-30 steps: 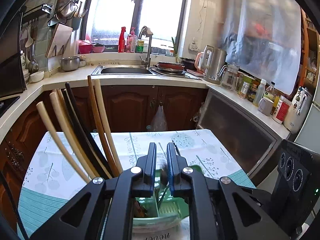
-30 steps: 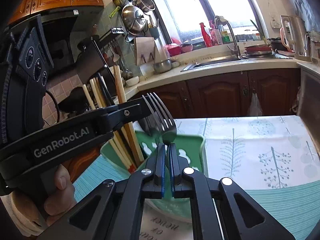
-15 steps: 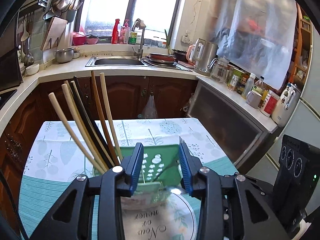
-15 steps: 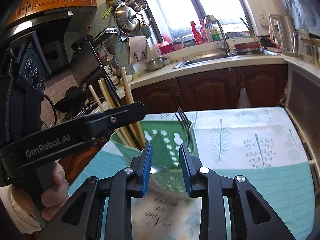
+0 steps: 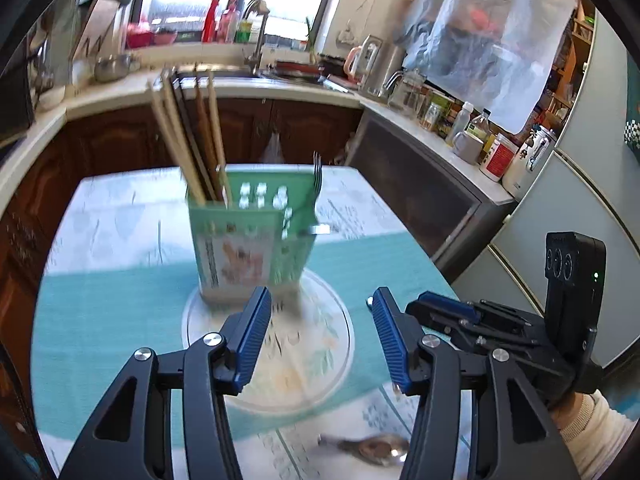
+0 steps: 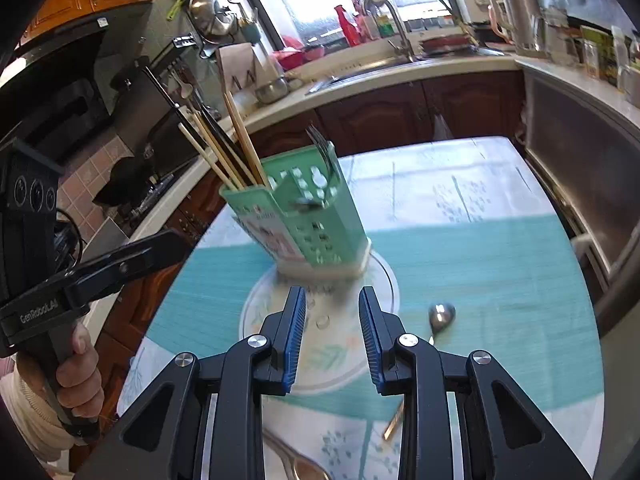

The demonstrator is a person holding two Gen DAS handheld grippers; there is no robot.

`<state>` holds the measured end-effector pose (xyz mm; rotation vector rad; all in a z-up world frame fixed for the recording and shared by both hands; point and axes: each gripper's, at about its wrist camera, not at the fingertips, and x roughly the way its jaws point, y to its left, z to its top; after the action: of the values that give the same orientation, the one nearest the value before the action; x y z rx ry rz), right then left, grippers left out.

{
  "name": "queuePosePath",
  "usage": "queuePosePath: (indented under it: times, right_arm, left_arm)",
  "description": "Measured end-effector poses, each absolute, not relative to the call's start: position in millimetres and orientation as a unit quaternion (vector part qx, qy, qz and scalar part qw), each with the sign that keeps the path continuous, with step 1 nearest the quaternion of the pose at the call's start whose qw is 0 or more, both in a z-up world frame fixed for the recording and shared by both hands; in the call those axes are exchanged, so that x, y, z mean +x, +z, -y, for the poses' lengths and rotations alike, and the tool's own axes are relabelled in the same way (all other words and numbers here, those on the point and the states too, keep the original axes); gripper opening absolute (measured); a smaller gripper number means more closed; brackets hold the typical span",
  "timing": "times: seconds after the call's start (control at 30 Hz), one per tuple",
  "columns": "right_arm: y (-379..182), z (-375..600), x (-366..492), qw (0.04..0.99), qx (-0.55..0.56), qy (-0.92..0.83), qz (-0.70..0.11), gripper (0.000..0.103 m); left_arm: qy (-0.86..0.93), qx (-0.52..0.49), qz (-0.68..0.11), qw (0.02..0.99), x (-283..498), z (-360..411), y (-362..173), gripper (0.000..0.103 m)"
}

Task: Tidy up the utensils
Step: 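Move both open grippers back down toward the remaining spoons on the table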

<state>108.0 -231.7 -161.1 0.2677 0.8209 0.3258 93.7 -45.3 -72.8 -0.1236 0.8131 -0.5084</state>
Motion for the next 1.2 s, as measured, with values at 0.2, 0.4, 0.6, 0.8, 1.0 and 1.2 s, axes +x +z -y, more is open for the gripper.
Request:
queuePosePath:
  times: [0.2,0.4,0.6,0.8,1.0,1.2]
  right_arm:
    - [-181.3,245.9,64.8,0.888,0.137,0.128,-0.419,0.028]
    - [-204.1,251.7,41.7,0.876,0.155,0.106,-0.444,0.028]
    - [-221.2,249.4,35.3,0.865,0.166,0.09,-0.465,0.028]
    - [-230.4,252.3,42.0,0.854,0.182,0.075,-0.481,0.028]
    - [-236.7,253.8,63.0,0.838,0.172,0.054,-0.516,0.028]
    - [-241.1,252.6,97.5,0.822,0.16,0.037,-0.545,0.028]
  left_arm:
    - [-0.247,-0.108,-0.441,0.856,64.4,23.7,-120.6,0.052]
    - [-0.266,-0.155,-0.491,0.815,50.0,20.6,-171.5,0.052]
    - [-0.272,-0.181,-0.506,0.798,48.6,27.5,-193.7,0.044]
    - [-0.263,-0.207,-0.52,0.786,53.1,36.2,-211.7,0.027]
    - [-0.265,-0.225,-0.518,0.782,54.3,38.0,-217.9,0.023]
    - [-0.266,-0.236,-0.524,0.774,57.3,36.6,-224.3,0.009]
